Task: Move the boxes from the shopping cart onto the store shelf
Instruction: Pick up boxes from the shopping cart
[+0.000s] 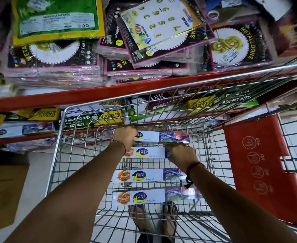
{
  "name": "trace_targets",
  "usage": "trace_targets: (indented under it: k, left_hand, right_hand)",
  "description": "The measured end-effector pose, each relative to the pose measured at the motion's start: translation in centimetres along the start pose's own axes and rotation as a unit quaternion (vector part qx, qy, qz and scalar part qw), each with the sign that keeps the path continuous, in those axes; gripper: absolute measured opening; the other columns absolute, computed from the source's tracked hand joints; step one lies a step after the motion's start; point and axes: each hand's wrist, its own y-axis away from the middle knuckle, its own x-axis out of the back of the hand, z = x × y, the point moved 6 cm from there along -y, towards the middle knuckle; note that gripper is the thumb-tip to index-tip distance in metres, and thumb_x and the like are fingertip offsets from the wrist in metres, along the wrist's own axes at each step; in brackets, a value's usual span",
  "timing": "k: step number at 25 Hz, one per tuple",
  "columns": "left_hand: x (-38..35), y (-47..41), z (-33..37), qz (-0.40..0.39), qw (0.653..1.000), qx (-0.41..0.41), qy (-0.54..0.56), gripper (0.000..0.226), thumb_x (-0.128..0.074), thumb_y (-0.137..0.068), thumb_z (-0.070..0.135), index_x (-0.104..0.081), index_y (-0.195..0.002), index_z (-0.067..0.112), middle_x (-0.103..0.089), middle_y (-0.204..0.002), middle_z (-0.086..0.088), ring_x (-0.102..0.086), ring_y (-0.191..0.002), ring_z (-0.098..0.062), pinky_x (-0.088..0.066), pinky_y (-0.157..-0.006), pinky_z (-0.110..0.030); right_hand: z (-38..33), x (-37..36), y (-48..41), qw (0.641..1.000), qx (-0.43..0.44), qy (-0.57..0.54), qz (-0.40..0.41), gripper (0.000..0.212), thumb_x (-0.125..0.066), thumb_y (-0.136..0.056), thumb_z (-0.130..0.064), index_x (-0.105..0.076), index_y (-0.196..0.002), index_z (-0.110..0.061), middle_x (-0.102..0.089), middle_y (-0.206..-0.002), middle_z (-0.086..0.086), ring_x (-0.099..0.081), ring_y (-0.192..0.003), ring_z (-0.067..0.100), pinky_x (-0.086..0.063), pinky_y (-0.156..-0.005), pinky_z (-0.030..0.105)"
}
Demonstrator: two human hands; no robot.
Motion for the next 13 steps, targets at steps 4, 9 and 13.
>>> trace_targets:
  k: [4,9,13]
  left_hand:
    - [0.1,1.4,-0.2,-0.027,1.000,-0.007,0.005,0.039,-0.058,-0.097,0.021,-0.055,-0.136,0.019,-0.068,-0.121,-0.008,-0.069,-0.109,-0.032,-0.057,-0.080,-0.040]
    - [2.7,5.7,-1.4,-0.025,0.999,0.026,0.027,0.036,-0.057,-0.098,0.023,-0.057,-0.134,0.019,-0.069,-0.118,-0.008,-0.069,-0.107,-0.029,-0.056,-0.078,-0.038]
    - [6.9,10.4,-2.7,0.003,0.997,0.058,0.040,0.029,-0.059,-0.097,0.022,-0.061,-0.126,0.021,-0.071,-0.115,-0.005,-0.070,-0.104,-0.027,-0.052,-0.069,-0.032]
  right_hand:
    - [0.2,1.4,0.8,0.999,0.003,0.037,0.012,0.046,-0.058,-0.092,-0.009,-0.053,-0.134,-0.027,-0.064,-0.125,0.002,-0.060,-0.115,0.025,-0.059,-0.077,0.039]
    - [-0.1,5.3,4.1,0.999,0.007,0.030,0.029,0.045,-0.057,-0.089,-0.008,-0.055,-0.130,-0.027,-0.063,-0.127,-0.001,-0.061,-0.113,0.027,-0.060,-0.073,0.040]
    - [-1.0,9.6,8.3,0.998,-0.005,0.057,0.011,0.035,-0.052,-0.095,-0.006,-0.056,-0.128,-0.019,-0.069,-0.117,0.007,-0.067,-0.104,0.028,-0.059,-0.074,0.038]
